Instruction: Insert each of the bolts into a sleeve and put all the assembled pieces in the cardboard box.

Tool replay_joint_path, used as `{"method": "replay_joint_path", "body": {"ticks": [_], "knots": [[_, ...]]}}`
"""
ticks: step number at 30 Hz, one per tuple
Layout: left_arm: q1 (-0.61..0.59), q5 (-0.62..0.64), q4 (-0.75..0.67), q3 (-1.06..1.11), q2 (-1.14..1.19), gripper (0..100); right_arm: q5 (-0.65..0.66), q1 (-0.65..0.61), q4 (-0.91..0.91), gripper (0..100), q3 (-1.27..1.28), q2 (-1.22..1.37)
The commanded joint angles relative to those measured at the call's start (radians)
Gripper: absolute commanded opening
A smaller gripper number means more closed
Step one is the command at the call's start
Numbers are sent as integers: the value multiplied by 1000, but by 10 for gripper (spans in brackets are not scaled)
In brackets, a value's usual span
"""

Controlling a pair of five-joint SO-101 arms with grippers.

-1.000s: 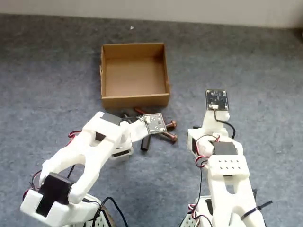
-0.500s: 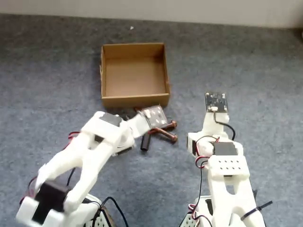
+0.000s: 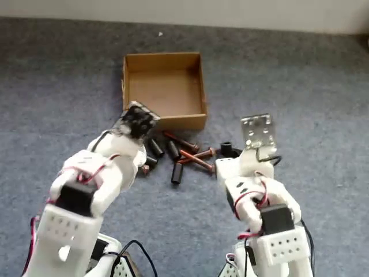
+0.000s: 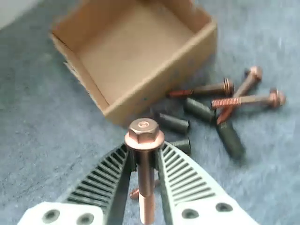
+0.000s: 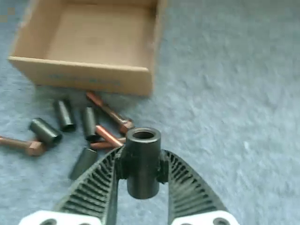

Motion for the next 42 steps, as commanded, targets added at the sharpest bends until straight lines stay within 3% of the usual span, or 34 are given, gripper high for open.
{"method": "replay_joint_path", "body": {"ticks": [1,13,21,24,34,42], "knots": [[-4,121,-15,-12,-180,4,-9,-99,1,5,-56,-79],[33,379,-278,-12,-386,4,-6,-326,-208,5,-44,-223],[165,471,-359,-13,-427,4,-2,-444,-527,5,231,-335],[174,496,-359,-13,-452,4,69,-489,-598,5,312,-398],[272,496,-353,41,-530,5,112,-516,-608,5,364,-449],[269,494,-356,90,-538,5,112,-513,-608,5,364,-458]]}}
